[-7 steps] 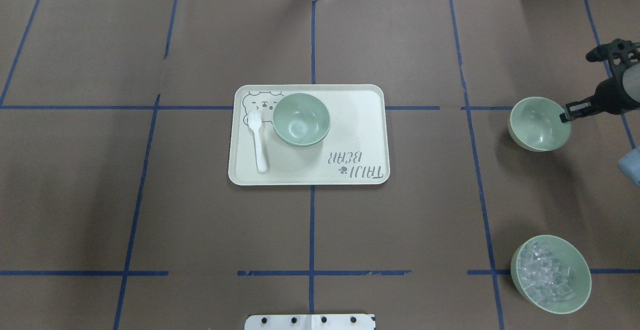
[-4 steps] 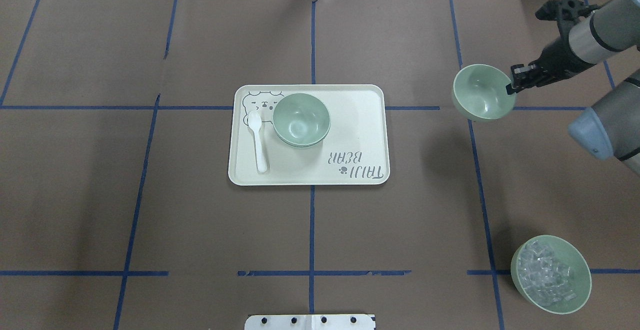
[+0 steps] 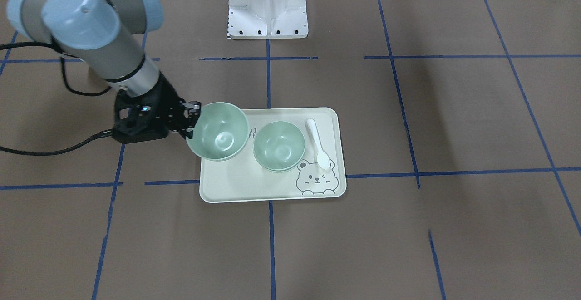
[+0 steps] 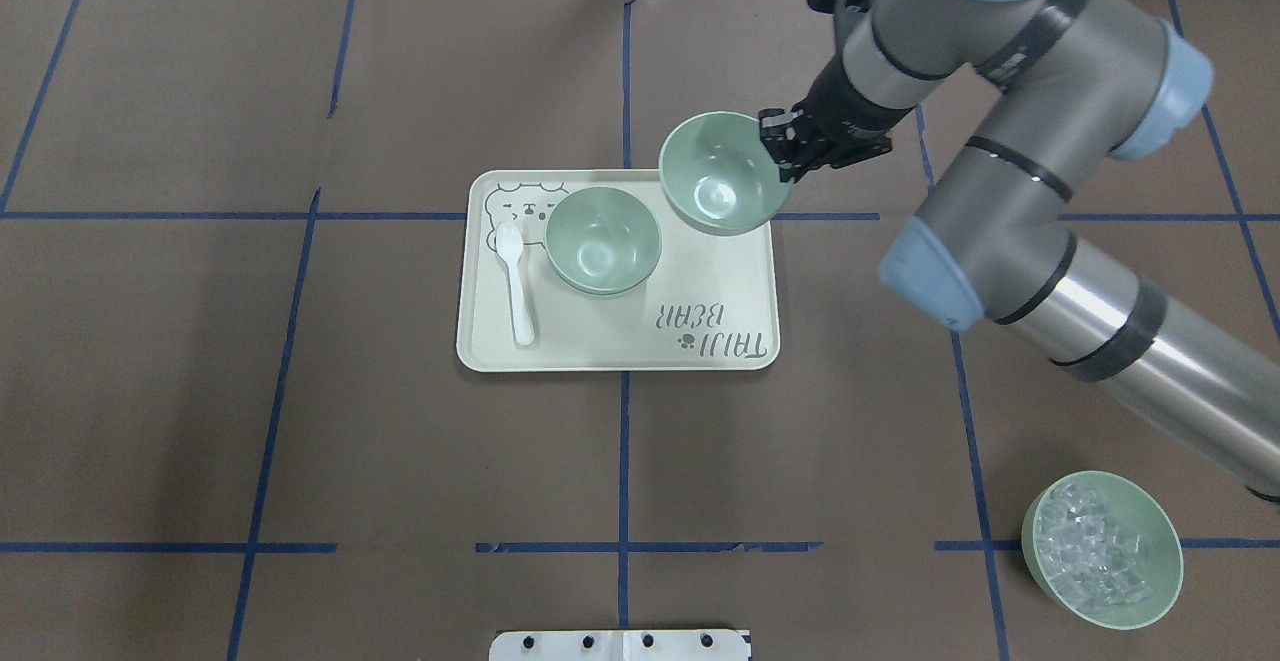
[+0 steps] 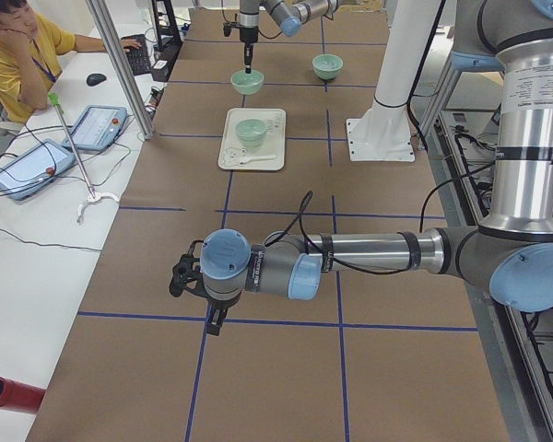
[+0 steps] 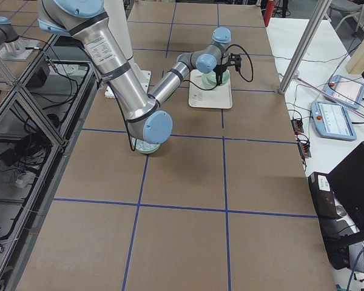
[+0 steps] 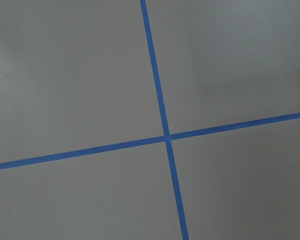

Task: Stack green bowls together

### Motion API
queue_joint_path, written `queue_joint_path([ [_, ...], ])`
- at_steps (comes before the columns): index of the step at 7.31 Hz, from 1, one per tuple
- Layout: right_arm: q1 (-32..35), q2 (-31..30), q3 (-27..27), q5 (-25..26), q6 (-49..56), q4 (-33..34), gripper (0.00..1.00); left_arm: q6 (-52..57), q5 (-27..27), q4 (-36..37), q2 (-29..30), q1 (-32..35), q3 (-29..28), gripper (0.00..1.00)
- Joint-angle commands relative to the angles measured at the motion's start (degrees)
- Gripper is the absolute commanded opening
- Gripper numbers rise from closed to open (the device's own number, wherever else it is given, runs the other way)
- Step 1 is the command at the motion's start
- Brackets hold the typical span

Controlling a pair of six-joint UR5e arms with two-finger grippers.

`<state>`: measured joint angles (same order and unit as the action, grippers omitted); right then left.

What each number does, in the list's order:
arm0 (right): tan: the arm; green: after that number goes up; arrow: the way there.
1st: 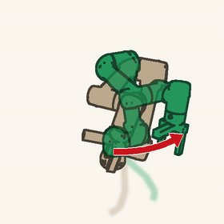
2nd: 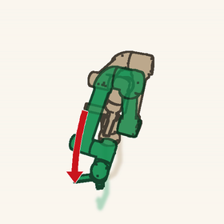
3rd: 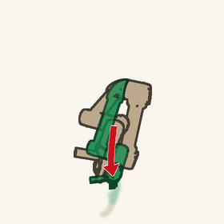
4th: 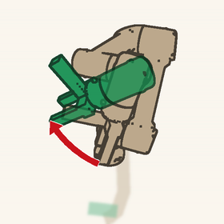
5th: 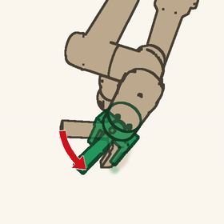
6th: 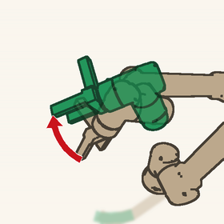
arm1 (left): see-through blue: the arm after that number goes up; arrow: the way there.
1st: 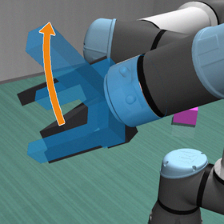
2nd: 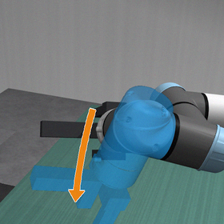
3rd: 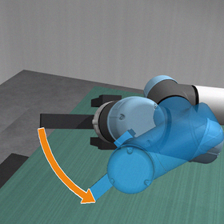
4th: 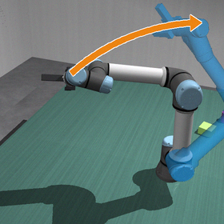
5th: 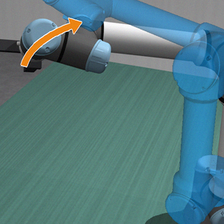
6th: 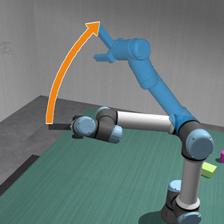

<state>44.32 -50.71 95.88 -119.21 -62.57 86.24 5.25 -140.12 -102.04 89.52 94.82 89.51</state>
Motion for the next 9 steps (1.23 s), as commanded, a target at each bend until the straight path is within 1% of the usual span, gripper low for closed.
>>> queue_joint_path([
  [1, -8.17, 6.32, -6.48, 8.70, -5.46, -0.36, 0.00, -0.07, -0.06, 0.00, 0.04, -0.08, 0.31, 1.00],
  [3, -8.99, 6.41, -8.41, 9.60, -5.28, -0.54, 0.00, -0.07, -0.06, 0.00, 0.04, 0.01, 0.66, 1.00],
  [4, -9.34, 6.41, -9.91, 10.91, -5.37, -2.63, 0.00, -0.07, -0.06, 0.00, 0.04, 0.01, 0.67, 1.00],
  [5, -9.69, 6.41, -11.75, 11.19, -5.55, -4.92, 0.00, -0.07, -0.06, 0.00, 0.04, 0.01, 0.67, 1.00],
  [6, -9.61, 6.41, -11.94, 11.10, -5.55, -5.11, 0.00, -0.07, -0.06, 0.00, 0.04, 0.01, 0.75, 1.00],
  [7, -9.61, 6.41, -11.94, 11.19, -5.55, -5.11, 0.83, -0.07, -0.06, 0.00, 0.04, 0.01, 0.75, 1.00],
  [8, -9.61, 7.10, -11.86, 11.19, -5.63, -5.11, 1.00, -0.07, -0.06, 0.00, 0.13, 0.01, 0.75, 1.00],
  [9, -9.00, 7.20, -11.85, 11.02, -5.37, -5.03, 1.00, -0.07, 0.02, -0.09, 0.04, 0.01, 0.75, 1.00],
])
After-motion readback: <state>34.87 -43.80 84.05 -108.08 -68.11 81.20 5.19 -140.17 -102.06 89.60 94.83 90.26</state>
